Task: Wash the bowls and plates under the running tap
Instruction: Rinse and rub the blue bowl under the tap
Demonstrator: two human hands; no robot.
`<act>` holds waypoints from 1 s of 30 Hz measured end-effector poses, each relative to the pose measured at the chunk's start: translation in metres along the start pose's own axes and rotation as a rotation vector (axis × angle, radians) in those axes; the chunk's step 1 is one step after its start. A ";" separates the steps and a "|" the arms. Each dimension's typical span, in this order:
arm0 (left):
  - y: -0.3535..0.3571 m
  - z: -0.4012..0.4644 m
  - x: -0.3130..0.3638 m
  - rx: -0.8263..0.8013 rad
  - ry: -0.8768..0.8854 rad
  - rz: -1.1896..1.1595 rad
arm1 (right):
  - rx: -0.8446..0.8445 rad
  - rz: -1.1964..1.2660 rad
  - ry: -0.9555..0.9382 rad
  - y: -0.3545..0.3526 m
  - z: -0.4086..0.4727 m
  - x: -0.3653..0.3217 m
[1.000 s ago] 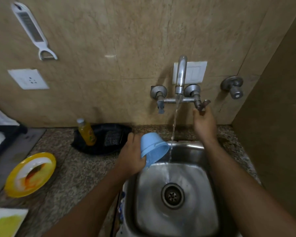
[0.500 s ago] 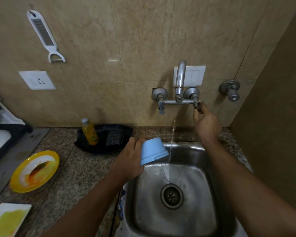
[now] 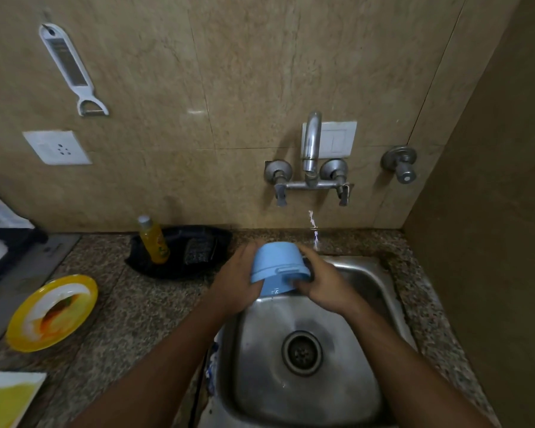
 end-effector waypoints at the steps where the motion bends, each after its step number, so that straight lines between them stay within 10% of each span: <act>1: 0.001 0.001 0.007 -0.011 0.034 -0.019 | 0.077 -0.035 -0.026 -0.008 0.004 -0.004; 8: 0.011 0.005 0.017 -0.221 0.108 0.006 | 0.217 -0.288 -0.182 -0.035 -0.006 -0.027; 30: 0.021 -0.001 -0.021 -0.123 -0.134 -0.256 | 0.231 -0.267 -0.109 -0.019 -0.018 -0.013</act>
Point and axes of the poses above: each hand's wrist, its own z-axis towards the middle knuckle, its own y-axis out of the palm, x = y × z, the point moved 9 cm from there along z, towards the middle knuckle, and after that the axes turned 14 degrees about x, right-handed, at the moved point
